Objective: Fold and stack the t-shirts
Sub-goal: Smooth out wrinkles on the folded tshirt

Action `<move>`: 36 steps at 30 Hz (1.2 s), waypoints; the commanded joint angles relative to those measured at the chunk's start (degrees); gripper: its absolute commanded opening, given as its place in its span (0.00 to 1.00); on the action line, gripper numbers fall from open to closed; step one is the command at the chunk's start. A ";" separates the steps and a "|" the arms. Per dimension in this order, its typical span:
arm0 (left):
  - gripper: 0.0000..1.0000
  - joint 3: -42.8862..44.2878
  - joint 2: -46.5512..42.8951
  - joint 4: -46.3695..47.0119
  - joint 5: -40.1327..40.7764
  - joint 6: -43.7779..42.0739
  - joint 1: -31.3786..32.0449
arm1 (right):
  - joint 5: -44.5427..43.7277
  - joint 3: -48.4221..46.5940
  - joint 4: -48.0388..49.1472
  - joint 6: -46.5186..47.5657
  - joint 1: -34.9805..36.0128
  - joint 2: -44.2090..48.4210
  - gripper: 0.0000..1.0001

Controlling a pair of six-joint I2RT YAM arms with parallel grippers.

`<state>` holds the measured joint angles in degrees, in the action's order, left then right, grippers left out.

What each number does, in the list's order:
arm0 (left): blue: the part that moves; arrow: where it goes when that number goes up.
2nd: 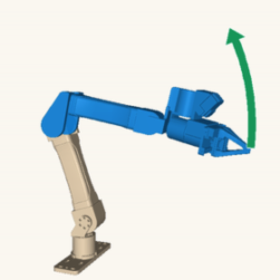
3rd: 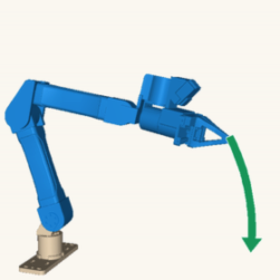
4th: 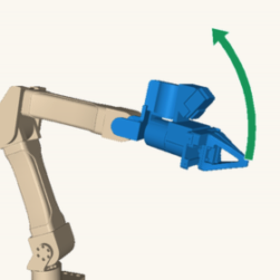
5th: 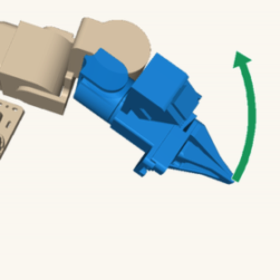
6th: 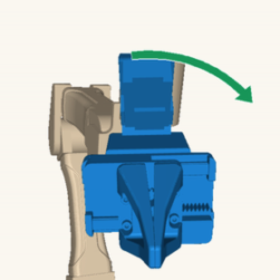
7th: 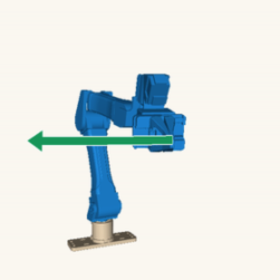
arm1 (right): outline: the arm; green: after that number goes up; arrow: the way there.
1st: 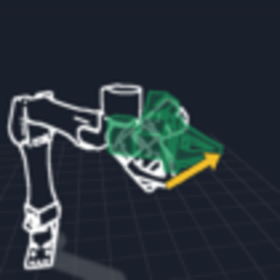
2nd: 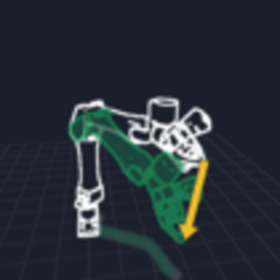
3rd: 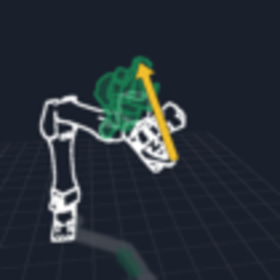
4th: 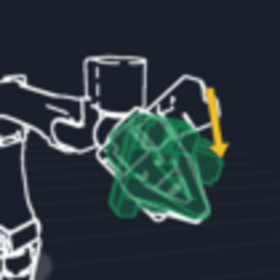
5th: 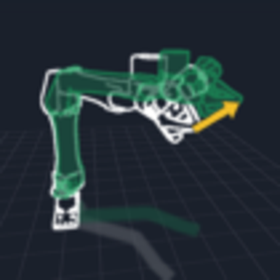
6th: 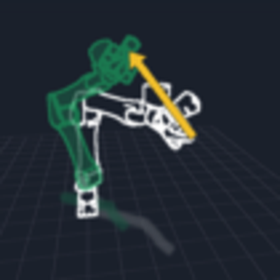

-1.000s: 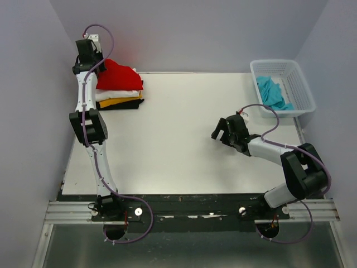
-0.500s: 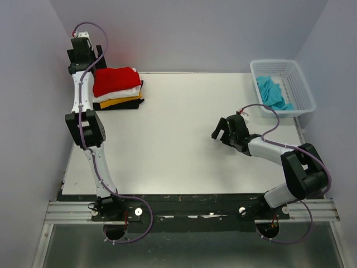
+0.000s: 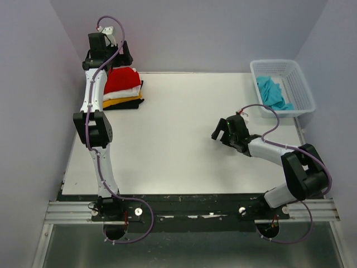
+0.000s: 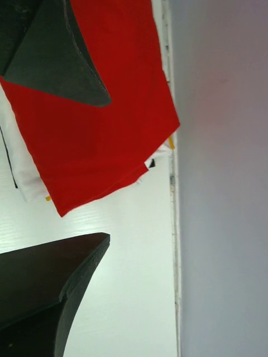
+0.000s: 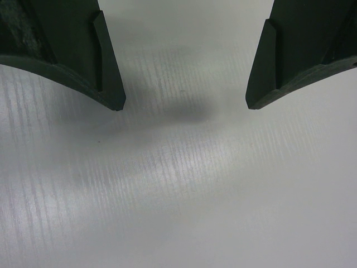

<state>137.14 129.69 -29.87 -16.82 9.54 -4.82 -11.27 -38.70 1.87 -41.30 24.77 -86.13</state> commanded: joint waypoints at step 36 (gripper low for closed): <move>0.98 -12.43 -9.55 -17.92 -14.17 -15.34 -1.10 | 2.57 1.59 -3.47 0.90 -0.01 -2.11 1.00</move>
<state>121.23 128.49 -51.94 -27.51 -15.55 -6.24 -9.78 -38.13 3.33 -40.42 24.73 -86.13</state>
